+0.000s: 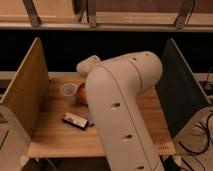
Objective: Place the pepper in the ceramic bowl
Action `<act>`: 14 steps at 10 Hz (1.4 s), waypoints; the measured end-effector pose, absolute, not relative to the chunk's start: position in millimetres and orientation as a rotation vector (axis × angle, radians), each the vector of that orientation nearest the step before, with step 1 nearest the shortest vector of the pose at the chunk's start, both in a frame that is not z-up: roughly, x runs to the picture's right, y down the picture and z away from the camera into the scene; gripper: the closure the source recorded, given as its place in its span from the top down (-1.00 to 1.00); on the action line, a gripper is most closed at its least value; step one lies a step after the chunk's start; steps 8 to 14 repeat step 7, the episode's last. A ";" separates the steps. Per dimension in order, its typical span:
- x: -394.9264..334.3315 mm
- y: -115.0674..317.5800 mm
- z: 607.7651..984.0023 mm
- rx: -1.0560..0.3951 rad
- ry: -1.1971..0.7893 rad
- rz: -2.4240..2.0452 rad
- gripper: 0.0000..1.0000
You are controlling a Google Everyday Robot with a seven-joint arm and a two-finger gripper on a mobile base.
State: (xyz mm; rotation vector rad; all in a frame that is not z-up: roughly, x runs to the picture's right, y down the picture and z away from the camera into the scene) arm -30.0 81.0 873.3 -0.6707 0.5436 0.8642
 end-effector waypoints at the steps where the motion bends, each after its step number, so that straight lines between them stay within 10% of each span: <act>1: -30.0 81.0 873.3 -0.671 0.544 0.864 0.20; 4: -29.9 81.1 873.3 -0.671 0.544 0.864 0.60; 14: -29.8 81.1 873.3 -0.671 0.544 0.865 0.60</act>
